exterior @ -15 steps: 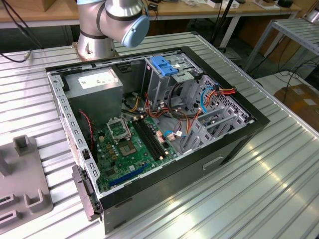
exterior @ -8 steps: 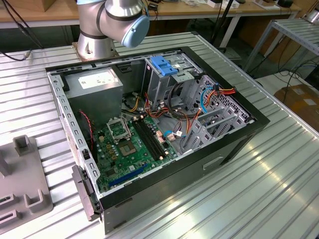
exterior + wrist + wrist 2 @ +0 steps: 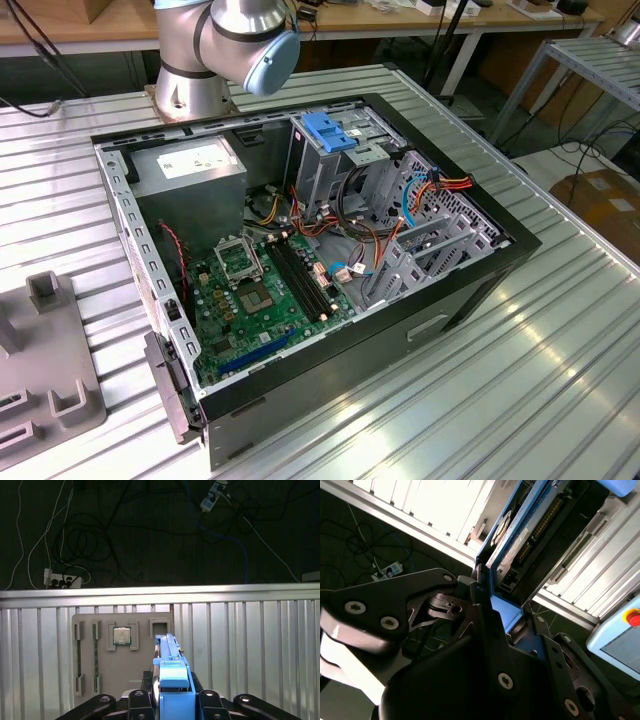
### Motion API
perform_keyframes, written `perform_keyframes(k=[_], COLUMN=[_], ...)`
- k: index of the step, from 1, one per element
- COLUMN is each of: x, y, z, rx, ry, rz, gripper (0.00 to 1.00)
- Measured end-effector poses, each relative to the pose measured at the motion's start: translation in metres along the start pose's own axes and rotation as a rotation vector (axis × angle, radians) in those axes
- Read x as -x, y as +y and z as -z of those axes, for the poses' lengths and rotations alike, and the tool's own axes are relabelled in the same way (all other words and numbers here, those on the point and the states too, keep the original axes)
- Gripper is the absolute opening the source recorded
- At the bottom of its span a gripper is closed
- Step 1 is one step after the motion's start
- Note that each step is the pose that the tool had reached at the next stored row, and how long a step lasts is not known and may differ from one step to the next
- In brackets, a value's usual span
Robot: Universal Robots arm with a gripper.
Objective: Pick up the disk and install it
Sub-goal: 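Pick up the disk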
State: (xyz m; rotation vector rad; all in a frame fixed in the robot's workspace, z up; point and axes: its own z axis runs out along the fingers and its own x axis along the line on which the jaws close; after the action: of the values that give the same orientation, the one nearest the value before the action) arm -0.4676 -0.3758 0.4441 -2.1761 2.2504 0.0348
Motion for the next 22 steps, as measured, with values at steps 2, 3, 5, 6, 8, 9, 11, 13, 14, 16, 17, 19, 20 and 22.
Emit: perform_keyframes(k=[2,3,5,6,8,9,11,13,14,16,17,19,20,22], x=[0.0001,0.0001,0.0002,0.0003,0.0004,0.0005,0.0006,0.0009,0.0009,0.0011,0.0011,0.0013,0.0014,0.0015], y=[0.0,0.0,0.0,0.0001,-0.0004,-0.0004,-0.0005,-0.0005,-0.0005,-0.0005,-0.0005,-0.0005,-0.0004,-0.0004], z=[0.0035,0.006,0.0097,0.0106,0.017,0.0199,0.0245,0.0362,0.0385,0.0435,0.046,0.054,0.0588,0.0618], rx=[0.0,0.0001,0.0005,0.0022,0.0024,0.0022,0.0022,0.0023,0.0023,0.0024,0.0025,0.0024,0.0024,0.0024], ry=[0.0,0.0001,0.0001,0.0001,0.0,-0.0001,-0.0001,0.0,0.0,0.0,0.0001,0.0,0.0,0.0], rz=[0.0,0.0,0.0,0.0,0.0,0.0,0.0,0.0,0.0,0.0,0.0,0.0,0.0,0.0], gripper=[0.37,0.37,0.37,0.37,0.37,0.37,0.37,0.37,0.37,0.37,0.37,0.37,0.37,0.37])
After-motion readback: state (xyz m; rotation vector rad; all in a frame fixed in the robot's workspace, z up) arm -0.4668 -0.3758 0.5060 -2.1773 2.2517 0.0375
